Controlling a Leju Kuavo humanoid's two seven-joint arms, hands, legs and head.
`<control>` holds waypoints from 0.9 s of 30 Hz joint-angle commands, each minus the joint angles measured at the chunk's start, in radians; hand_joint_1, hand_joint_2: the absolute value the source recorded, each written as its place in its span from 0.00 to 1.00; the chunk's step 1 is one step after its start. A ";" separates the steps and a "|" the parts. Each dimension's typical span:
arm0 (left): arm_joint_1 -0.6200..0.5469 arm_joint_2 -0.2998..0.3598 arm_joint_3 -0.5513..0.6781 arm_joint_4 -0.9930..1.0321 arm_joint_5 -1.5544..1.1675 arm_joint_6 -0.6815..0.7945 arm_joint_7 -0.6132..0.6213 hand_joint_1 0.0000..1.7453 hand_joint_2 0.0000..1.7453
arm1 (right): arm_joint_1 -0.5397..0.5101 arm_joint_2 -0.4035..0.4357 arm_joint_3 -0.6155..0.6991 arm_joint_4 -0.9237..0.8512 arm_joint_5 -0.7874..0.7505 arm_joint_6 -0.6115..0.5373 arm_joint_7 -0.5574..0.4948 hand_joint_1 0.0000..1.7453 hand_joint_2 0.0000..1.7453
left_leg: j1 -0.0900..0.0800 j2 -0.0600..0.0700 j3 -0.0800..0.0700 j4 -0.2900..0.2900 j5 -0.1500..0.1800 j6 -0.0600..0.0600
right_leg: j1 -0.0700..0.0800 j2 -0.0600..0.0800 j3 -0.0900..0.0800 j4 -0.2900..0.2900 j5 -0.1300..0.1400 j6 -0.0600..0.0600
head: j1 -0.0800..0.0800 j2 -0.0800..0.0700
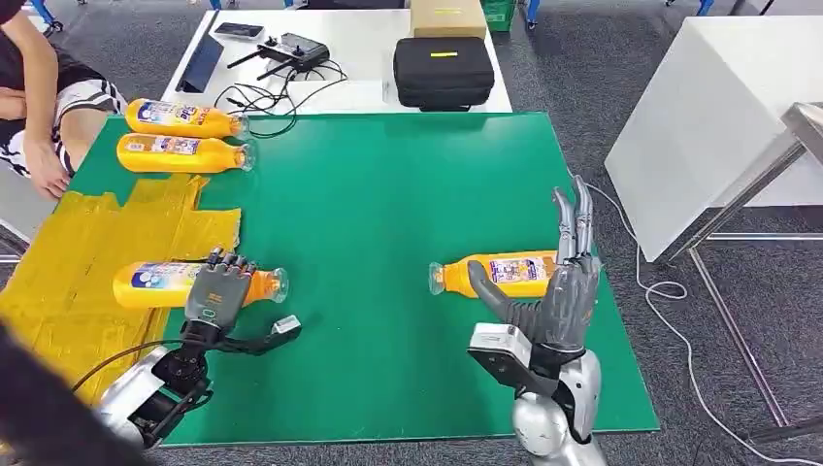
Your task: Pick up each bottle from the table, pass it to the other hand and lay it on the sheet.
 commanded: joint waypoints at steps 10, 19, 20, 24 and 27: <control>0.003 -0.024 0.132 0.060 -0.021 -0.049 0.157 1.00 1.00 | -0.051 -0.028 0.024 0.110 -0.008 -0.008 0.014 0.00 1.00 | 0.000 -0.001 0.005 -0.002 -0.001 0.000 | 0.001 -0.002 0.005 0.000 -0.001 0.000 | 0.000 0.000; 0.031 -0.028 0.229 0.057 -0.046 -0.058 0.308 0.00 1.00 | -0.020 -0.021 0.018 0.083 0.026 -0.009 0.055 0.00 1.00 | 0.000 -0.001 0.006 -0.002 -0.001 -0.001 | 0.001 -0.002 0.005 0.000 -0.002 0.000 | 0.000 0.000; 0.031 -0.038 0.232 0.056 -0.051 -0.048 0.297 0.00 1.00 | -0.014 -0.022 0.011 0.080 0.026 -0.007 0.061 0.00 1.00 | 0.000 -0.001 0.005 -0.002 -0.001 -0.001 | 0.000 -0.002 0.004 0.000 -0.001 0.000 | 0.000 0.000; 0.035 -0.068 0.252 0.048 -0.058 -0.019 0.293 0.00 1.00 | 0.011 -0.028 0.010 0.074 0.041 0.004 0.069 0.00 1.00 | 0.000 -0.004 0.005 -0.002 0.000 0.000 | 0.000 -0.004 0.005 0.000 -0.002 0.000 | 0.000 0.000; 0.057 -0.073 0.288 0.038 -0.051 0.011 0.312 0.00 1.00 | 0.007 -0.025 0.013 0.088 0.048 0.007 0.075 0.00 1.00 | 0.000 -0.003 0.004 -0.002 0.000 0.000 | 0.000 -0.003 0.004 0.000 -0.001 0.000 | 0.000 0.000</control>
